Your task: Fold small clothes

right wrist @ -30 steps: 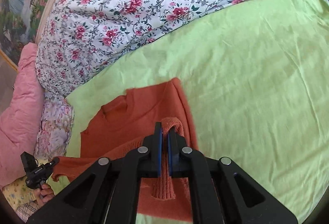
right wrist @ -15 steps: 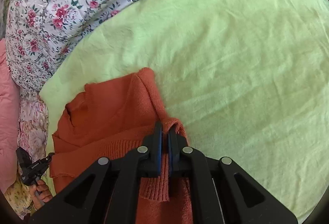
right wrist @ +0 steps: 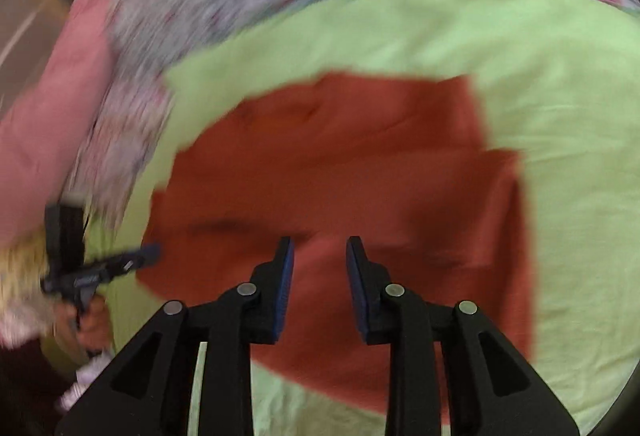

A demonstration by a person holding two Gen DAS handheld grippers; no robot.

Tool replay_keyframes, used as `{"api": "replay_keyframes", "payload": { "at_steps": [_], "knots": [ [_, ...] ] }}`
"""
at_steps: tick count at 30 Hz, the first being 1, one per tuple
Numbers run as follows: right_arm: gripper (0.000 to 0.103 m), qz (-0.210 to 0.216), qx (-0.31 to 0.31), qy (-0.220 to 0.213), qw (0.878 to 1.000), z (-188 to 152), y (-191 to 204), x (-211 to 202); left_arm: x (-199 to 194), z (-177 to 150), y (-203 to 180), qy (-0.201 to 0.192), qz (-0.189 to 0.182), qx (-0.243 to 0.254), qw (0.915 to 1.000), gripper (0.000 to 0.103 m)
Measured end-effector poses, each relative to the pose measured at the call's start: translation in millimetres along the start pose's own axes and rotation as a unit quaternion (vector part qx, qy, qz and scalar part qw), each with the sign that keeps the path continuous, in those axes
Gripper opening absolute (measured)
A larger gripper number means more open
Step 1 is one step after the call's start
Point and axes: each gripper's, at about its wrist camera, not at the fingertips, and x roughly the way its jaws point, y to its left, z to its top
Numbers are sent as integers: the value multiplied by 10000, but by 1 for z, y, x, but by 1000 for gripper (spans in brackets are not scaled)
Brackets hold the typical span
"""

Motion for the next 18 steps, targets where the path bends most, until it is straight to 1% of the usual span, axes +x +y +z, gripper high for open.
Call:
{"api": "replay_keyframes", "payload": {
  "at_steps": [1, 3, 4, 5, 6, 7, 9, 10, 11, 13, 15, 16, 17, 18],
  "knots": [
    [29, 119, -201, 253, 9994, -2, 9, 13, 10, 2, -4, 123, -2, 83, 9999, 39],
    [29, 146, -583, 680, 9959, -4, 20, 39, 27, 10, -8, 315, 148, 289, 9990, 39],
    [29, 78, -717, 830, 9939, -3, 20, 49, 31, 16, -9, 350, 156, 407, 9984, 39],
    [29, -76, -854, 977, 9915, 0, 18, 60, 32, 24, -10, 344, 198, 548, 9977, 39],
    [29, -175, -922, 1019, 9904, 2, 15, 64, 34, 34, -10, 319, 324, 710, 9964, 38],
    [29, -379, -1023, 1025, 9887, 7, 9, 68, 37, 45, -8, 312, 426, 817, 9953, 38],
    [27, -1011, -1155, 803, 9849, 22, -5, 70, 42, 68, 3, 257, 612, 877, 9939, 24],
    [25, -1112, -1070, 680, 9857, 31, -14, 69, 45, 83, 11, 215, 657, 805, 9944, 22],
    [25, -1179, -910, 513, 9875, 42, -24, 67, 45, 98, 20, 134, 687, 690, 9952, 22],
    [25, -1522, -640, 145, 9862, 62, -42, 62, 45, 128, 36, -132, 943, 428, 9945, 22],
    [25, -1690, -260, -183, 9851, 78, -59, 57, 43, 150, 52, -313, 954, 115, 9949, 22],
    [25, -1770, -94, -295, 9837, 82, -67, 54, 41, 162, 59, -438, 1016, -57, 9938, 22],
    [26, -1861, 67, -421, 9816, 85, -73, 50, 37, 171, 67, -564, 1214, -237, 9907, 26],
    [26, -1911, 230, -551, 9797, 86, -78, 45, 34, 176, 73, -634, 1307, -359, 9887, 31]
  ]
}}
